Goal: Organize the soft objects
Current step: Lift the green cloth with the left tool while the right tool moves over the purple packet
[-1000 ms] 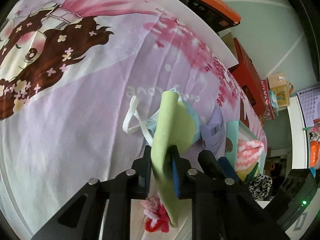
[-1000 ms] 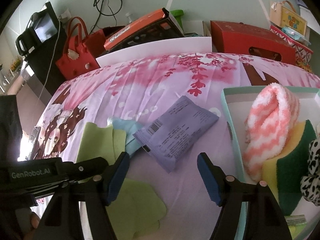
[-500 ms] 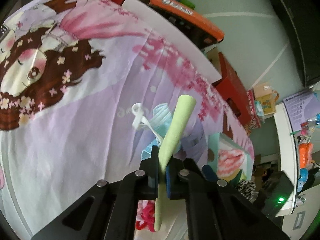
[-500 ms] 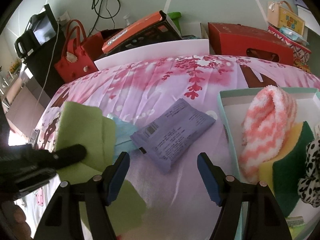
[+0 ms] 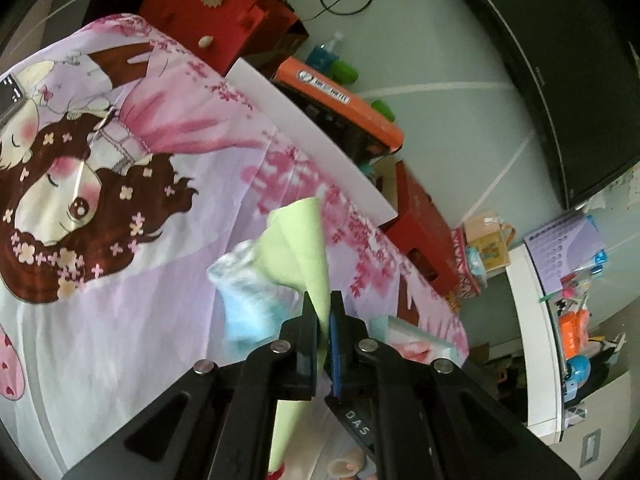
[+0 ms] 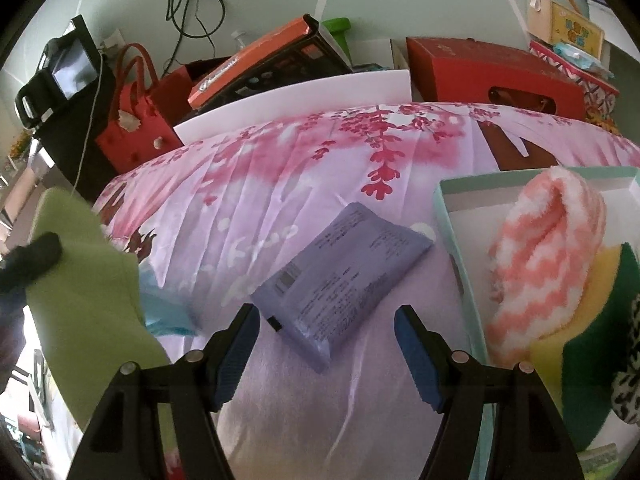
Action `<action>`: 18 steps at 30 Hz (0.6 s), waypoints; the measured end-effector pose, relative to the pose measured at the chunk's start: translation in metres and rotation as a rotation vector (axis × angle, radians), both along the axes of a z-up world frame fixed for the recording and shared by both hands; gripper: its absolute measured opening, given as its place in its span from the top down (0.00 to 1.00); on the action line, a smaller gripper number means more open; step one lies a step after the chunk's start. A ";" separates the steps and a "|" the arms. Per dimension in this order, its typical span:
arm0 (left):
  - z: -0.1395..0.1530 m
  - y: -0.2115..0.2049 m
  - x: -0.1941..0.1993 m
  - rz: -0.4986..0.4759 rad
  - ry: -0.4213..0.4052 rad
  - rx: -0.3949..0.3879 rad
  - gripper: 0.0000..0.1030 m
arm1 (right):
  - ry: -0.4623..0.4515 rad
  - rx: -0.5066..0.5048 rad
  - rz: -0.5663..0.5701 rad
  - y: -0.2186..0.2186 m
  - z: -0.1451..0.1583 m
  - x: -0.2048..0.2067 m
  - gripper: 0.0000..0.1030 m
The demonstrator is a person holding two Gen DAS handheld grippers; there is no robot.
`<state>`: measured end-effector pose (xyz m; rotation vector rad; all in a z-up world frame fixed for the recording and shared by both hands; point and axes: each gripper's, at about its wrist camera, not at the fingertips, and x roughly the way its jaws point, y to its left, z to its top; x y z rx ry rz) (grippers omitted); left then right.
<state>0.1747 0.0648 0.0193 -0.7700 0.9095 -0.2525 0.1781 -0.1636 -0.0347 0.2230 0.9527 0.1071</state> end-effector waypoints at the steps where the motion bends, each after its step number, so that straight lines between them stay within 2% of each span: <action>1: 0.001 0.002 0.000 0.006 -0.006 -0.008 0.95 | -0.001 -0.005 0.000 0.001 0.000 0.001 0.30; 4: -0.003 0.011 0.002 0.021 0.000 -0.059 0.95 | -0.008 -0.016 -0.002 0.003 0.001 0.000 0.30; 9: -0.006 0.016 0.002 0.035 0.006 -0.071 0.95 | -0.007 0.001 -0.018 0.003 0.001 0.004 0.29; 13: -0.010 0.014 0.003 0.030 0.031 -0.048 0.95 | -0.003 -0.004 -0.046 0.003 0.000 0.010 0.29; 18: -0.019 0.015 0.006 0.041 0.082 0.003 0.95 | 0.002 0.008 -0.083 0.002 -0.002 0.017 0.23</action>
